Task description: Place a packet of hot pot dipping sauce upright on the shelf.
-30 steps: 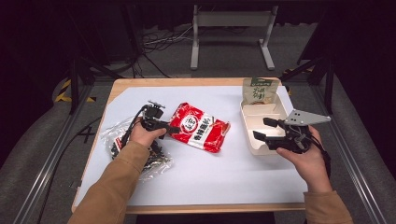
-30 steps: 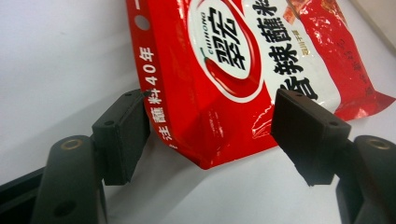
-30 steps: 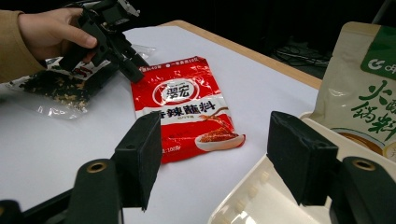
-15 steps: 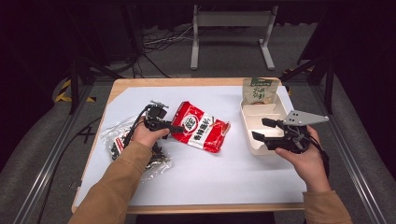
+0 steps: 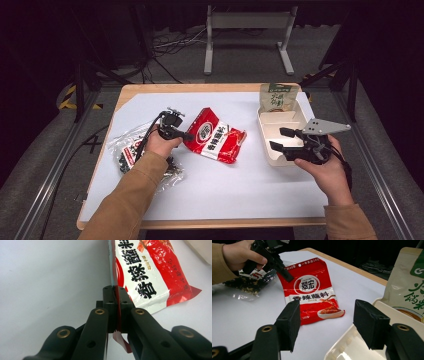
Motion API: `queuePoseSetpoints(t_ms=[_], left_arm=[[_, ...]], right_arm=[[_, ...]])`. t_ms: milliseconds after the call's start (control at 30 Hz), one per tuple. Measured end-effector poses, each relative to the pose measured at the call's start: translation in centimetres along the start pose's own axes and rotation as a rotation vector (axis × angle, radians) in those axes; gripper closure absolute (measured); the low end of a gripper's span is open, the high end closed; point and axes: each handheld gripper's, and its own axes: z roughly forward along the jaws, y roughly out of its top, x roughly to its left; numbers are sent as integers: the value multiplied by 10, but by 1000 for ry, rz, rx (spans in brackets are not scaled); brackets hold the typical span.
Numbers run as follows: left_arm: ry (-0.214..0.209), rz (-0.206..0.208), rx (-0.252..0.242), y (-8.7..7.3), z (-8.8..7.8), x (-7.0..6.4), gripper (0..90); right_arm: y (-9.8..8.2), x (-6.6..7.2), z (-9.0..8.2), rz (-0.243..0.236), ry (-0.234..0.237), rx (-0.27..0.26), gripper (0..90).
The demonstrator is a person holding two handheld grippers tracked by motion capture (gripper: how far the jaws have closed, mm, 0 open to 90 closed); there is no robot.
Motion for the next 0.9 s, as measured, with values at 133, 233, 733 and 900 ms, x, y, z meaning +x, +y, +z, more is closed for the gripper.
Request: queuePoseSetpoints(t_ms=[133, 233, 733, 900], left_arm=[[4, 13, -1, 1, -2, -2, 894], [1, 15, -8, 1, -3, -4, 896], [14, 119, -55, 18, -32, -33, 897], [-10, 144, -80, 23, -43, -42, 897]], right_arm=[[0, 0, -1, -3, 1, 0, 398], [0, 1, -1, -4, 0, -2, 399], [2, -1, -3, -23, -10, 13, 433], [3, -1, -5, -28, -11, 12, 453]])
